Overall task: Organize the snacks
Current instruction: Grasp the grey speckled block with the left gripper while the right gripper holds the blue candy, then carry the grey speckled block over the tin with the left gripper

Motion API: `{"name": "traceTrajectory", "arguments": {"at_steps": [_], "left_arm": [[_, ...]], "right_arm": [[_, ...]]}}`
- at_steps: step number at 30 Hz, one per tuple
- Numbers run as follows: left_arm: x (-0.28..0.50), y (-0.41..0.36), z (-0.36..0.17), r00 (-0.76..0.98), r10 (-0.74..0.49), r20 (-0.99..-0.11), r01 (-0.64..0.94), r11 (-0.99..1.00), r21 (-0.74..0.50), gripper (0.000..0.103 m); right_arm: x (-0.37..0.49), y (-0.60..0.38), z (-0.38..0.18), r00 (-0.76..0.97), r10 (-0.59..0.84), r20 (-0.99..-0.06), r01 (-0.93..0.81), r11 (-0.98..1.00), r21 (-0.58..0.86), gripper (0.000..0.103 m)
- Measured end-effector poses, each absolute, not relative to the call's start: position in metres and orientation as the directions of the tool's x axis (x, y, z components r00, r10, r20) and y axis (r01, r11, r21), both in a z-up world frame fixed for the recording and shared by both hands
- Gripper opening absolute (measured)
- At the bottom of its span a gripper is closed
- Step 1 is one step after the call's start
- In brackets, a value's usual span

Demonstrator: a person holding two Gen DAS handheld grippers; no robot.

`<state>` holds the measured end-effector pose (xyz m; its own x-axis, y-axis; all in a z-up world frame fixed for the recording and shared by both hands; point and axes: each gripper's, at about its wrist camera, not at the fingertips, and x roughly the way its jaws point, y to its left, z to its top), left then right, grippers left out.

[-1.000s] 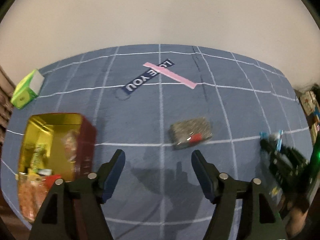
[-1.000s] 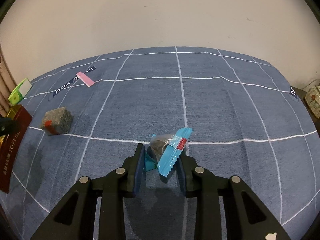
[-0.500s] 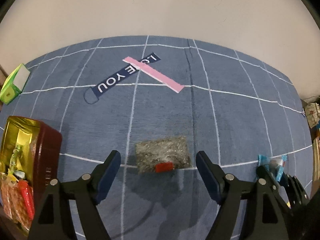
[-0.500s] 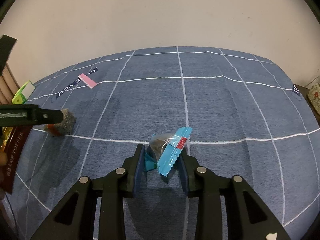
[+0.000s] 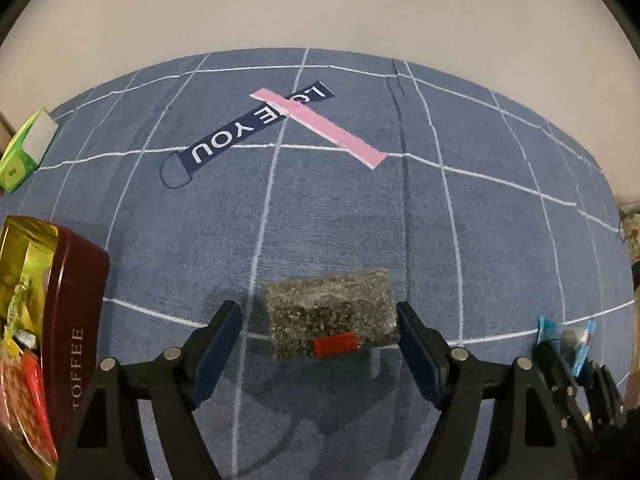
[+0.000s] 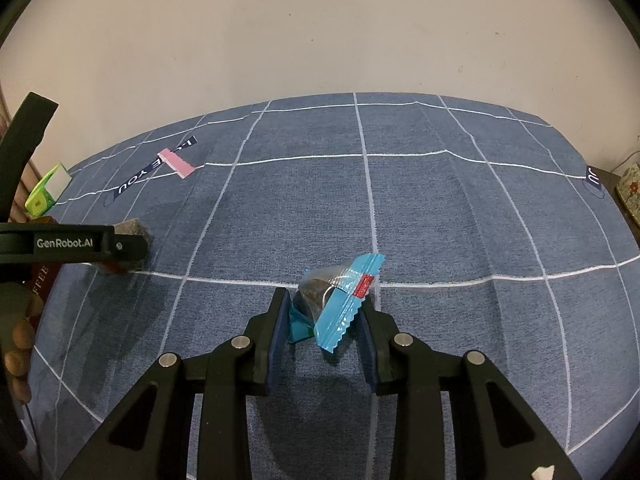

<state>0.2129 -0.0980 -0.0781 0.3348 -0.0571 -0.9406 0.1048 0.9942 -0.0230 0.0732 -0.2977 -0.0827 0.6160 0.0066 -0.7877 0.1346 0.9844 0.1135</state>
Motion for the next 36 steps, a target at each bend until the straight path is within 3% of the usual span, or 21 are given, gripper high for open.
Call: {"name": "traceTrajectory", "arguments": {"at_steps": [2,5,22,36], "left_arm": [[0.213,-0.099,-0.08,0.324,-0.073,-0.943,0.113,0.993,-0.038,0.065],[0.212,-0.103,-0.079,0.325,-0.062,-0.944,0.125,0.992,-0.021,0.061],[0.183,-0.092,-0.063,0.328,-0.065,-0.942,0.14,0.99,-0.02,0.06],[0.165,-0.045,-0.008,0.389,-0.092,-0.917,0.149,0.988,-0.035,0.06]], "right_arm": [[0.073,-0.298,-0.083,0.615,0.004,-0.788,0.135,0.985,0.111,0.031],[0.073,-0.297,-0.082,0.614,-0.002,-0.789,0.135,0.985,0.103,0.031],[0.075,-0.291,-0.082,0.606,-0.035,-0.795,0.137,0.989,0.061,0.031],[0.075,-0.286,-0.082,0.597,-0.071,-0.799,0.138,0.99,0.015,0.031]]}}
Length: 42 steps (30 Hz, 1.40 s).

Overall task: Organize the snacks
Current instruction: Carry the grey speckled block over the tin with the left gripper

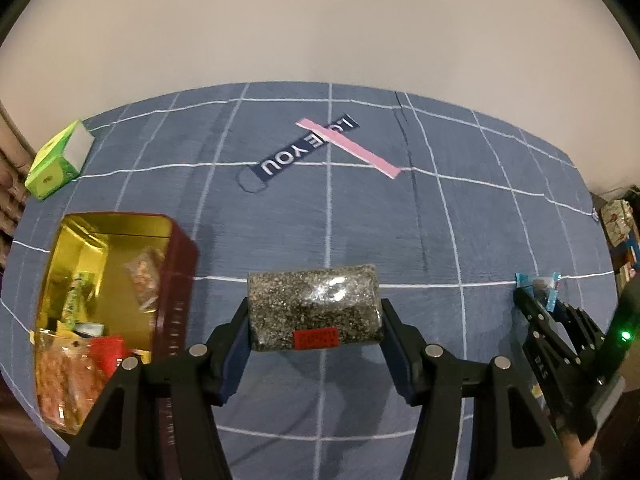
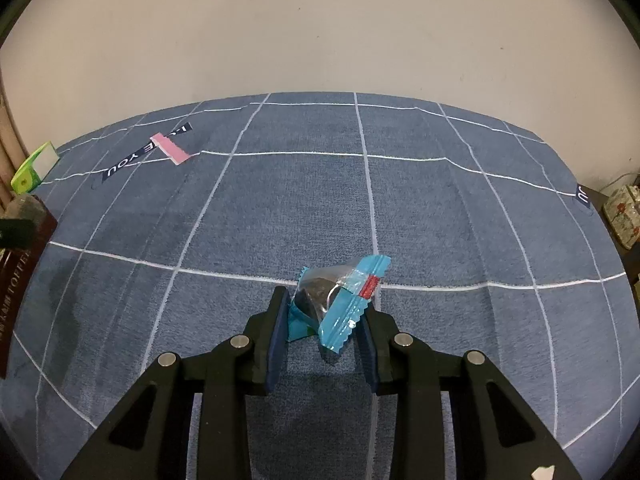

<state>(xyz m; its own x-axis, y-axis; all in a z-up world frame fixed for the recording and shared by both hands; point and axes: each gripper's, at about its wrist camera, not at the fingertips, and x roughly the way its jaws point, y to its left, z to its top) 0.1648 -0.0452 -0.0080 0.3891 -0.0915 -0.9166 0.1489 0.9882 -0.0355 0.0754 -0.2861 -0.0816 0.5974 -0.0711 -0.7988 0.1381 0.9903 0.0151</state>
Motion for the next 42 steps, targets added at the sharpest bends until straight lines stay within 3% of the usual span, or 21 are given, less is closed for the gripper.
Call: {"name": "traceTrajectory", "arguments": {"at_steps": [18,25,42], "left_arm": [[0.172,0.098,0.032,0.44,0.064,-0.896,0.046,0.995,0.093,0.06],[0.184,0.126,0.007,0.384,0.103,-0.918,0.044,0.991,0.13,0.06],[0.212,0.144,-0.052,0.225,0.073,-0.972,0.031,0.996,0.082,0.06]], "right_arm": [[0.075,-0.285,-0.082,0.595,-0.087,-0.799,0.138,0.99,-0.005,0.03],[0.074,-0.285,-0.082,0.595,-0.091,-0.799,0.138,0.99,-0.009,0.03],[0.075,-0.284,-0.083,0.594,-0.097,-0.798,0.138,0.99,-0.018,0.03]]}}
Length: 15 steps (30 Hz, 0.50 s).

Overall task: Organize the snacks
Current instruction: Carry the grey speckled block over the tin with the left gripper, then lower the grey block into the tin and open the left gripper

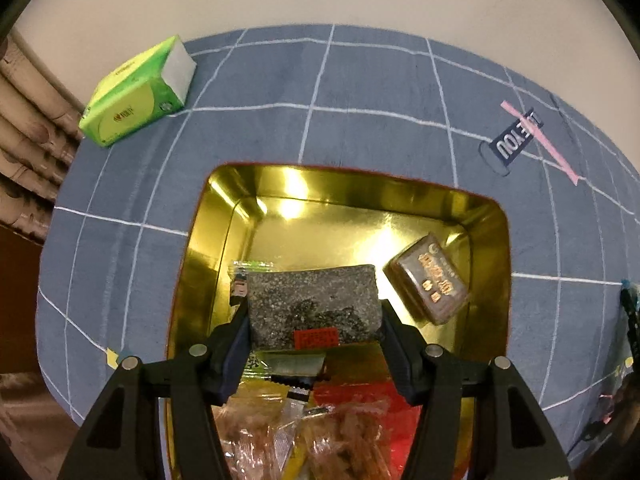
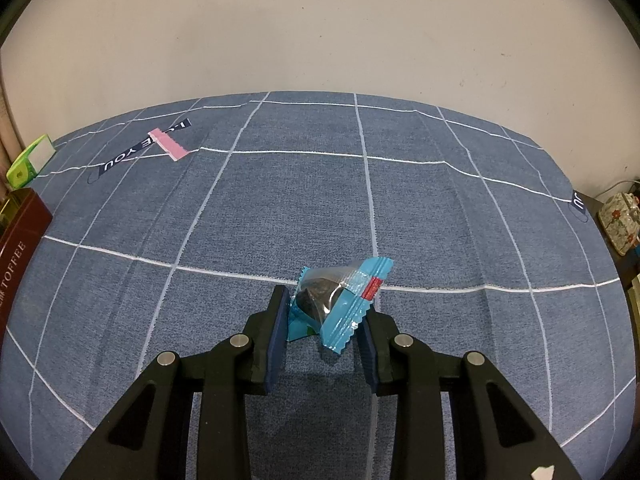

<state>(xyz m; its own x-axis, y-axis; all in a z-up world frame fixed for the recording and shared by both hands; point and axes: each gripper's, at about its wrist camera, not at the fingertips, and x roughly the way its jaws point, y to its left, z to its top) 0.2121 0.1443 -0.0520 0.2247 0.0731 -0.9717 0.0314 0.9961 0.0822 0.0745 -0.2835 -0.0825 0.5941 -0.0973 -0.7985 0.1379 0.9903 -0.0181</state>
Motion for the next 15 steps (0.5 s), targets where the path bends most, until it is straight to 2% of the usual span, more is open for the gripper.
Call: {"name": "traceTrajectory", "arguments": {"at_steps": [15], "left_arm": [[0.21,0.14,-0.067,0.193,0.093,-0.977,0.053,0.993,0.105,0.06]], "right_arm": [[0.075,-0.283,-0.083,0.594,-0.099,-0.798,0.138,0.99,-0.02,0.031]]}}
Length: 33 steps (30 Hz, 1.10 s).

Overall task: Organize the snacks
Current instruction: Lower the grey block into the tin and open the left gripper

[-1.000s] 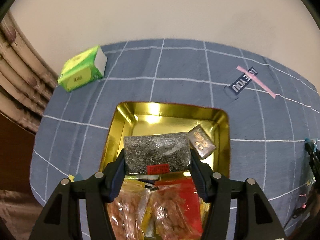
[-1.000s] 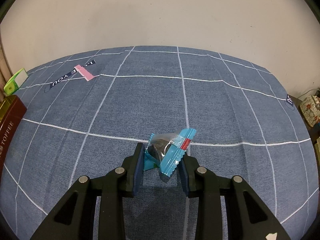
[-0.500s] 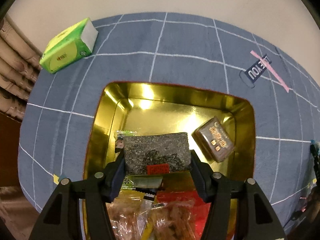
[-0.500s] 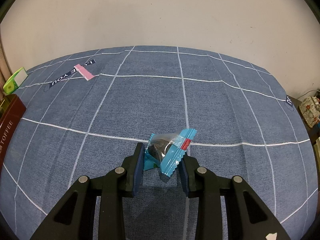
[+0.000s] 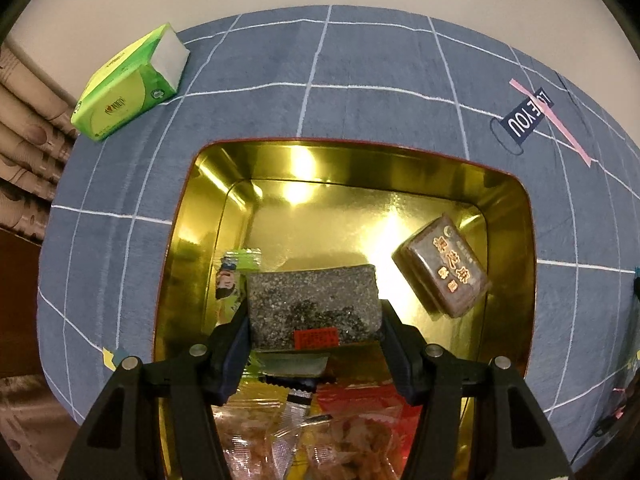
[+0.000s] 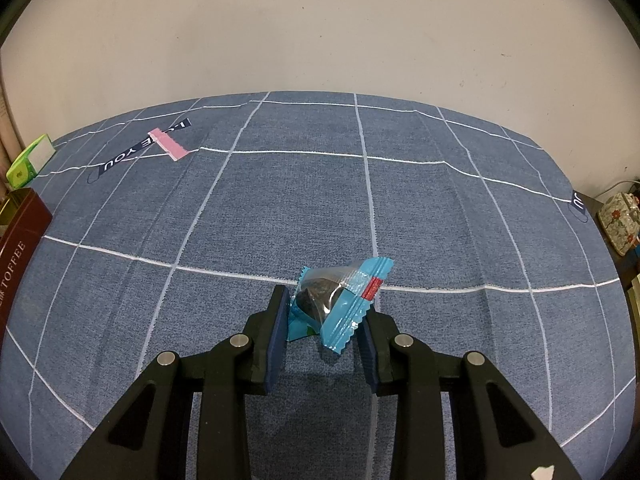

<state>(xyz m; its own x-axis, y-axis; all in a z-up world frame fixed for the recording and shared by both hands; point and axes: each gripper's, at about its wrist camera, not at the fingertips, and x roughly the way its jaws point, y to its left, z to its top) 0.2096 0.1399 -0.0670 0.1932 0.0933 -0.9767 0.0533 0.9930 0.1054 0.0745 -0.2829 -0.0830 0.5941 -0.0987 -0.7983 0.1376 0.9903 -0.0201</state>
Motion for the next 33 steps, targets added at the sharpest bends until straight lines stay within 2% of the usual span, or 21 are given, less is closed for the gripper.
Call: {"name": "traceTrajectory", "arguments": {"at_steps": [16,33], "left_arm": [[0.216,0.144,-0.077,0.171,0.089,-0.981,0.066,0.993,0.102,0.062],[0.197,0.139,-0.038,0.246,0.061,-0.967,0.101,0.991,0.088,0.063]], "right_arm": [[0.075,-0.283,-0.082,0.593,-0.103,-0.798,0.139,0.99,-0.024,0.031],[0.075,-0.281,-0.082,0.592,-0.111,-0.798,0.136,0.99,-0.036,0.031]]}}
